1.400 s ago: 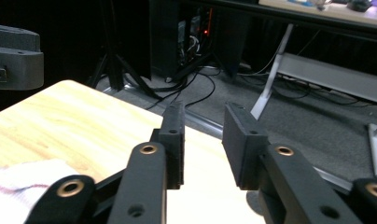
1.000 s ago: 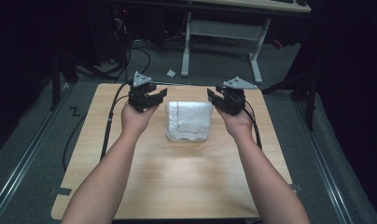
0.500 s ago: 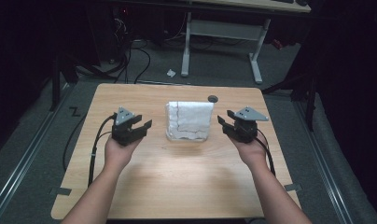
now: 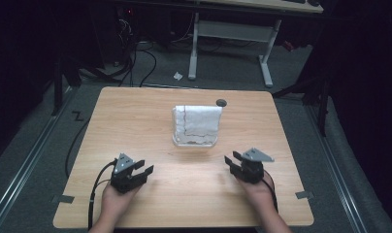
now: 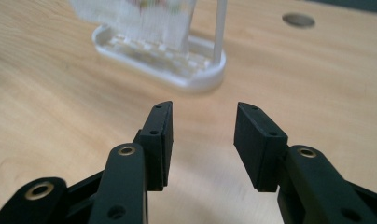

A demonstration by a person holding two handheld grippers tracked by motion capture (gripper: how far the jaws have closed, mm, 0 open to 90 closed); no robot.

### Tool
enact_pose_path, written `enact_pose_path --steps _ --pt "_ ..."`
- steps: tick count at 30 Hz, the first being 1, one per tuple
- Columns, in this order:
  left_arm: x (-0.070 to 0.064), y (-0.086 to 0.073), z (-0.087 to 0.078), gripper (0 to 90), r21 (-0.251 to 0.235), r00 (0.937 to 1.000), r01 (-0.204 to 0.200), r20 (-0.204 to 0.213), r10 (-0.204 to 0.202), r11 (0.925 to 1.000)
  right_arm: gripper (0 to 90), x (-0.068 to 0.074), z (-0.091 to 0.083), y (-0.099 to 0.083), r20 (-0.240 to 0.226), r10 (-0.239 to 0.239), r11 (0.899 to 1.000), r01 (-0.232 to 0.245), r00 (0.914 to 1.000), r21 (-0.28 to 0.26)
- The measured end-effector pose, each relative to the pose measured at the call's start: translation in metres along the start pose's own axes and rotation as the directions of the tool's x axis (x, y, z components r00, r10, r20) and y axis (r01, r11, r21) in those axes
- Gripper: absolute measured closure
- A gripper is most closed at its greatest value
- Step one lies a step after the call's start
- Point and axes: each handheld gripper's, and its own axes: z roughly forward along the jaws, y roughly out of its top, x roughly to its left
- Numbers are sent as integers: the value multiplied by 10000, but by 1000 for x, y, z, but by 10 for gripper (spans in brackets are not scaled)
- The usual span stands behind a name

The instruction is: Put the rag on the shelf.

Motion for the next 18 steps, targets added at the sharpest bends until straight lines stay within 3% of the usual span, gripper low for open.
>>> enact_pose_path --steps 1,2,3,4,6,8,9,11,14,18 --pt "-5 0 -2 531 161 9997 -53 224 49 9999 593 4 -4 -9 -65 42 9999 -41 10000 167" --pt "-12 0 -5 510 130 9988 -301 400 296 9995 568 9 -7 -12 -151 -83 9986 91 9999 528" --pt "-18 -1 -6 506 149 9973 -607 416 601 9980 572 14 -12 -15 -136 -342 9979 349 9993 550" --pt "-24 -2 -4 502 305 9934 -1095 369 1084 9935 578 18 -17 -20 -92 -460 9979 463 9989 447" --pt "-28 -3 5 499 529 9873 -1536 487 1511 9867 577 22 -20 -28 -343 -272 9966 298 9990 774" --pt "-27 -1 12 498 605 9862 -1585 589 1550 9855 570 23 -17 -27 -307 -529 9952 552 9981 807" --pt "-26 1 15 498 555 9878 -1377 807 1331 9889 567 22 -14 -26 -176 -704 9943 716 9974 792" --pt "-24 3 15 488 274 9896 -831 1198 792 9962 563 18 -9 -25 -130 -618 9944 627 9980 848" --pt "-27 2 13 482 190 9875 -1292 933 1269 9914 564 15 -9 -27 -281 -94 9960 119 9996 891" --pt "-26 1 11 472 66 9885 -1127 1021 1114 9936 559 13 -12 -30 -232 -294 9952 315 9993 921"
